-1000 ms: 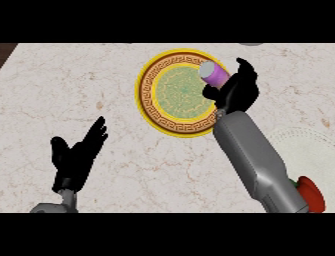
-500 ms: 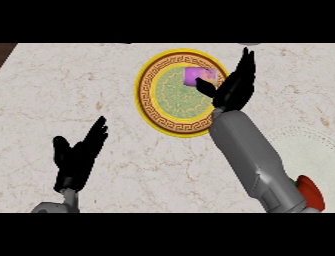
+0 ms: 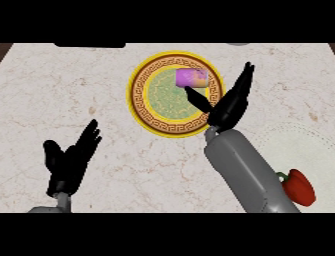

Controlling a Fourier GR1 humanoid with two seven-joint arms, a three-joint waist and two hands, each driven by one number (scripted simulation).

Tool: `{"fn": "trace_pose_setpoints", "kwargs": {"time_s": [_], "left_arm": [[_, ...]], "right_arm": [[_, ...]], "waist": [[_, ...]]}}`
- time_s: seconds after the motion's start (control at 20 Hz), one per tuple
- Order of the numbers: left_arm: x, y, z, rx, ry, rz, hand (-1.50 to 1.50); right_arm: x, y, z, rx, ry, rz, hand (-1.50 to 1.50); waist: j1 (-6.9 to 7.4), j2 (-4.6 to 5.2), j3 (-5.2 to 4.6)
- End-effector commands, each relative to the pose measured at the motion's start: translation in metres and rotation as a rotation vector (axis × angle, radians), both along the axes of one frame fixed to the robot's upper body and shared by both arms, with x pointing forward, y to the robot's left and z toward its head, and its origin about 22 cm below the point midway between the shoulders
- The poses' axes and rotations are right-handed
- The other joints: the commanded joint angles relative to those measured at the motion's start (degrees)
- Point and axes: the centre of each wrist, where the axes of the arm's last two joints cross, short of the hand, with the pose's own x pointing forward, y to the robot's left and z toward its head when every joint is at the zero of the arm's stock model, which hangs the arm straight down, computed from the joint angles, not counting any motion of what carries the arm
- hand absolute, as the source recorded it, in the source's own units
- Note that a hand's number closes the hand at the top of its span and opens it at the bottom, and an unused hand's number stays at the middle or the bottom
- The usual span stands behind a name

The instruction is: Pick the can from the placemat and place it in the plate

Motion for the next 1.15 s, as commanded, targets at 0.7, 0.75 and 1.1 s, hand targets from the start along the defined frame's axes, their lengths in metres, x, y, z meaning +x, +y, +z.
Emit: {"fn": "trace_pose_setpoints", "kwargs": {"time_s": [0.7, 0.75, 1.1], "left_arm": [[0.000, 0.007, -0.011, -0.007, 0.066, 0.045, 0.00], [-0.012, 0.002, -0.015, 0.006, 0.067, 0.049, 0.00], [0.002, -0.003, 0.007, 0.013, 0.045, 0.051, 0.00]], "right_arm": [[-0.152, 0.018, -0.052, 0.041, 0.078, 0.244, -1.50], [-0.156, 0.020, -0.049, 0.047, 0.080, 0.239, -1.50], [-0.180, 0.026, -0.048, 0.028, 0.100, 0.247, -1.50]], "waist": [[-2.19, -0.27, -0.49], [-2.11, -0.32, -0.51], [-1.99, -0.30, -0.47]]}}
